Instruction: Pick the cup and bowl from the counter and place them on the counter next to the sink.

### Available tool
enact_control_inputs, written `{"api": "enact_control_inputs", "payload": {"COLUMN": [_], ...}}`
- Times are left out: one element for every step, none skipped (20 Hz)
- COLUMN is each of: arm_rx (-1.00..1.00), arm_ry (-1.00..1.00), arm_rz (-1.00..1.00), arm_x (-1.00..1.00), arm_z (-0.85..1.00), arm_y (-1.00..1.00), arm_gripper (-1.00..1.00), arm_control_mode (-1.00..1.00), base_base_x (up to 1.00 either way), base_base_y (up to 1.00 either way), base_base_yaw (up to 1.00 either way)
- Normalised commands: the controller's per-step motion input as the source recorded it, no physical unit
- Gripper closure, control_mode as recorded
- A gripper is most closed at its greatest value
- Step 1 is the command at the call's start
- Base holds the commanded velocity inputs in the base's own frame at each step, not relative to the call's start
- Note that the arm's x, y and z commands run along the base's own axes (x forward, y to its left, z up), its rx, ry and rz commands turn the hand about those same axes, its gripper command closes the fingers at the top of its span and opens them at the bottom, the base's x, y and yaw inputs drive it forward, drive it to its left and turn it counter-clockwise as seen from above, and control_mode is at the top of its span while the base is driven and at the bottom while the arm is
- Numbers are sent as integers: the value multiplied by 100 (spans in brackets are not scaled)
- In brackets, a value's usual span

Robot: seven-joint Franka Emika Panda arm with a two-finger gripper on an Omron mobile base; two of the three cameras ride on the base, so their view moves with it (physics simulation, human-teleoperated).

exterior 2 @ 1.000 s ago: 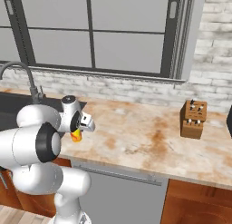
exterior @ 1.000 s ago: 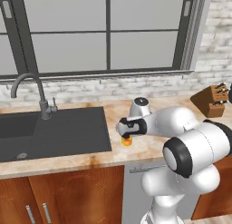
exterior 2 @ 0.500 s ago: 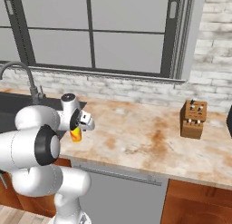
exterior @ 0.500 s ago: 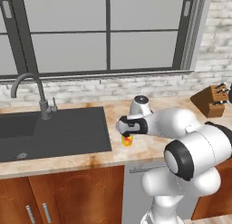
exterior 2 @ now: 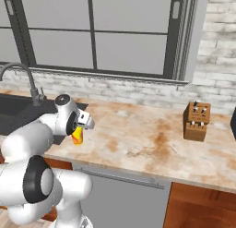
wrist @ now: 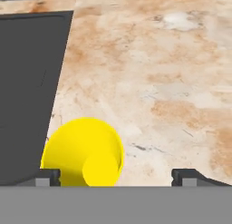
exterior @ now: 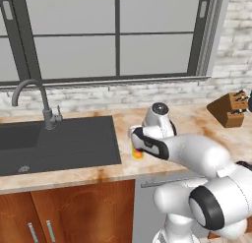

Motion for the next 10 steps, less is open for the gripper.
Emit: {"api": "enact_control_inputs", "payload": {"arm_rx": [0,0,0,0,1,3,2,2,2,3], "arm_ry": [-13,-10,-9,-5,0,0,0,2,7,7], "arm_rz": [0,0,0,0,0,0,0,0,0,0], "arm_x": [-16,-26,-29,-38,-46,-71,-60,-54,-55,-58], "arm_z": [41,46,49,56,64,66,65,76,76,74], "arm_y": [-6,-4,-4,-9,-17,-2,-13,-16,-18,-15], "arm_gripper": [-100,-100,-100,-100,-100,-100,-100,-100,-100,-100], "arm_control_mode": [-100,-100,-100,-100,-100,-100,-100,-100,-100,-100], "base_base_x": [0,0,0,0,0,0,0,0,0,0], "base_base_y": [0,0,0,0,0,0,0,0,0,0], "base_base_yaw": [0,0,0,0,0,0,0,0,0,0]}}
